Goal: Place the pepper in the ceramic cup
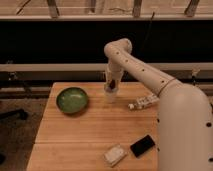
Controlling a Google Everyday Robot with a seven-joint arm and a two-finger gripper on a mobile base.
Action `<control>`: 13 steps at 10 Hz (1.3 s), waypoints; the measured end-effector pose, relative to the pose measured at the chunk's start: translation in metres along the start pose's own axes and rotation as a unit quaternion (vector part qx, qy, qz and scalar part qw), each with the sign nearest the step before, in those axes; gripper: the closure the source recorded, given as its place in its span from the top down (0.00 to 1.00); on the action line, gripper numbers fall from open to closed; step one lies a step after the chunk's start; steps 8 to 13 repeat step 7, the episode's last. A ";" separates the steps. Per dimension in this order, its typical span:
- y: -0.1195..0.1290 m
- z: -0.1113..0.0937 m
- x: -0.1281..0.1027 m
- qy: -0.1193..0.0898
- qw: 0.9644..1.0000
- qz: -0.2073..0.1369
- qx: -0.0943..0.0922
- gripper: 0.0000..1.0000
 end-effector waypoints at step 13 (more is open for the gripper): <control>-0.001 0.001 0.003 0.002 1.000 0.000 0.003 0.45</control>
